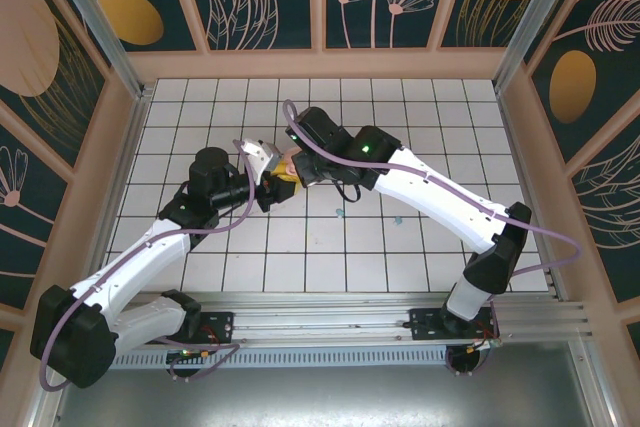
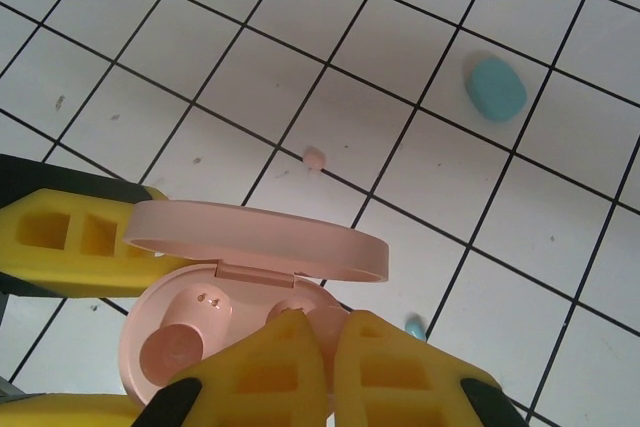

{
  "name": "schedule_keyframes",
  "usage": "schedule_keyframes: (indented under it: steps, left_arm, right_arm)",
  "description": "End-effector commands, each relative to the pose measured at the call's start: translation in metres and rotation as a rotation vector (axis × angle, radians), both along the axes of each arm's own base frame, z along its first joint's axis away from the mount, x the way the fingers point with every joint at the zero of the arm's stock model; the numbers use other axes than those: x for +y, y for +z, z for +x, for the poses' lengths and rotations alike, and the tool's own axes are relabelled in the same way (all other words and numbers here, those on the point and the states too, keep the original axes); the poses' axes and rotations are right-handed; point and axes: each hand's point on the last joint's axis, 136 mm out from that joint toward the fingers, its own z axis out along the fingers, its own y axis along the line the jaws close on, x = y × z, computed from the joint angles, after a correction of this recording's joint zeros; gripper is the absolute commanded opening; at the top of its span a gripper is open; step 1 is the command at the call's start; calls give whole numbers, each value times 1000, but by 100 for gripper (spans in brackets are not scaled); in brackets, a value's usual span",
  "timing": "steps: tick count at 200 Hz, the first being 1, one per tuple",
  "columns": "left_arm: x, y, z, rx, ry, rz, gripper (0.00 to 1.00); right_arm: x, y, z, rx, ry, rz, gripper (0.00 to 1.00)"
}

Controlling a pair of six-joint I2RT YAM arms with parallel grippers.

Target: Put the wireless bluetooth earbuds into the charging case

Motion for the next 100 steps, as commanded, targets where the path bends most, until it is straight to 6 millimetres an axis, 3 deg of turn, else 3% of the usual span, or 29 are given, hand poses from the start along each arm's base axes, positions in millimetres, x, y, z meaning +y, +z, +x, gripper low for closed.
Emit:
schedule_keyframes:
  steps: [1, 54, 100]
  left_arm:
    - [-2, 22, -3, -58, -16, -38, 16]
    - [-2, 22, -3, -57, -16, -37, 16]
    - [-2, 23, -2, -60, -12, -36, 16]
  right_arm:
    - [-6, -14, -11, 42, 38, -80, 4]
    - [-7, -12, -11, 34, 65, -152, 4]
    - [2, -30, -19, 87, 124, -207, 6]
